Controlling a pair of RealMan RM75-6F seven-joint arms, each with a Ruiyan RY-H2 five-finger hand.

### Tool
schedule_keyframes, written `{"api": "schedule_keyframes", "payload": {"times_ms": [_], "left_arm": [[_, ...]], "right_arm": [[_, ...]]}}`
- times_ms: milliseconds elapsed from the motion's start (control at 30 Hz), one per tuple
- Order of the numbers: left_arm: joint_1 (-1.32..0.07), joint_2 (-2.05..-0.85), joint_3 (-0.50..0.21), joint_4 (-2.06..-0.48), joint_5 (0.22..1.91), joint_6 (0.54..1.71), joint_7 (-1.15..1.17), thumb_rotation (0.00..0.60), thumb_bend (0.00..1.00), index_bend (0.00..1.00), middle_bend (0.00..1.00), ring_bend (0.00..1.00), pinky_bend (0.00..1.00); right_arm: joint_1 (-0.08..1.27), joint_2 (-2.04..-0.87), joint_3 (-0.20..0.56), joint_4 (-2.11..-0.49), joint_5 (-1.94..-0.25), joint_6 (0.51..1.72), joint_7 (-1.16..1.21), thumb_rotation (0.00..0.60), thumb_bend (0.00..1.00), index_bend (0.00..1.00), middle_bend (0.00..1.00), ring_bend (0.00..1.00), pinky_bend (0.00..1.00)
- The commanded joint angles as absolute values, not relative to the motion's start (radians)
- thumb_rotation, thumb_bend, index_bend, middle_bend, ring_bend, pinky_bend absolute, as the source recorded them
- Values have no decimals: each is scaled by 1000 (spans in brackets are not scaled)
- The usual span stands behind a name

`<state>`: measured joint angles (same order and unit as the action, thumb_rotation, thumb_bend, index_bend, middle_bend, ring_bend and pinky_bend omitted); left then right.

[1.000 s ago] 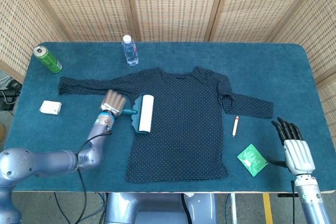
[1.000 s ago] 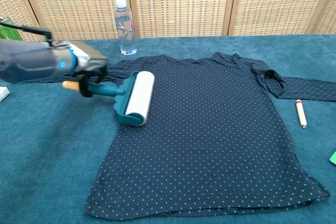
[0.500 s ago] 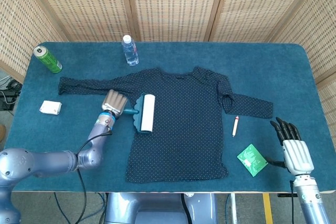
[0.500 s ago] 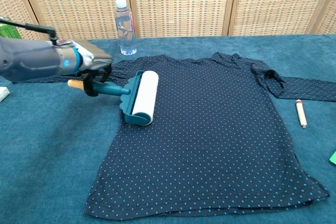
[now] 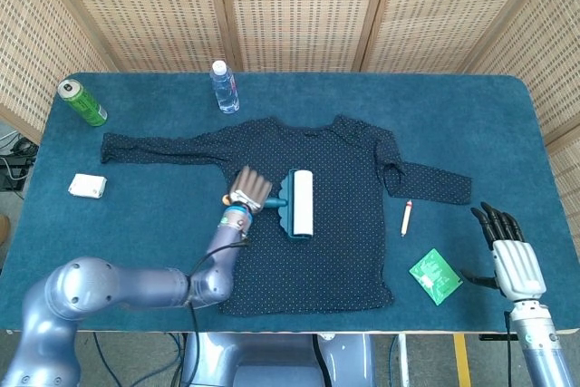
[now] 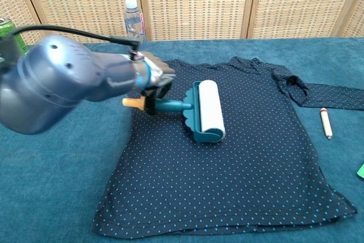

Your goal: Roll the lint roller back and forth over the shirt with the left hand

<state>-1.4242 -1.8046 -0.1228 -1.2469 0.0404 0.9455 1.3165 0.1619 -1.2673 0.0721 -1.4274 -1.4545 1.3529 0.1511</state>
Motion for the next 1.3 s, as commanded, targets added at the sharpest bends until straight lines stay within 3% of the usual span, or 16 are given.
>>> {"api": "schedule_keyframes", "payload": {"times_ms": [33,433,867,1300], "left_arm": [[-1458,-1856,-156,-1203,0,953,1352,600,547,868,888,715,657],[-1437,-1834,-168,-1228,-2,980,1381,600,546,868,888,715,656],[-1252,-1589,-35,-1466,142,1034,1247,600,546,868,888,715,656],[-1123,-1448,30,-1549,300,1047,1083,600,534,869,878,714,641]], "right_arm": [[162,-1267,73,-1425,-1453,1351,156,600,30,0,0,0,0],[161,-1267,71,-1428,-1456,1355,149,600,30,0,0,0,0],[155,-1267,44,-1466,-1514,1387,110,600,30,0,0,0,0],[146,-1268,18,-1502,-1578,1430,68,600,30,0,0,0,0]]}}
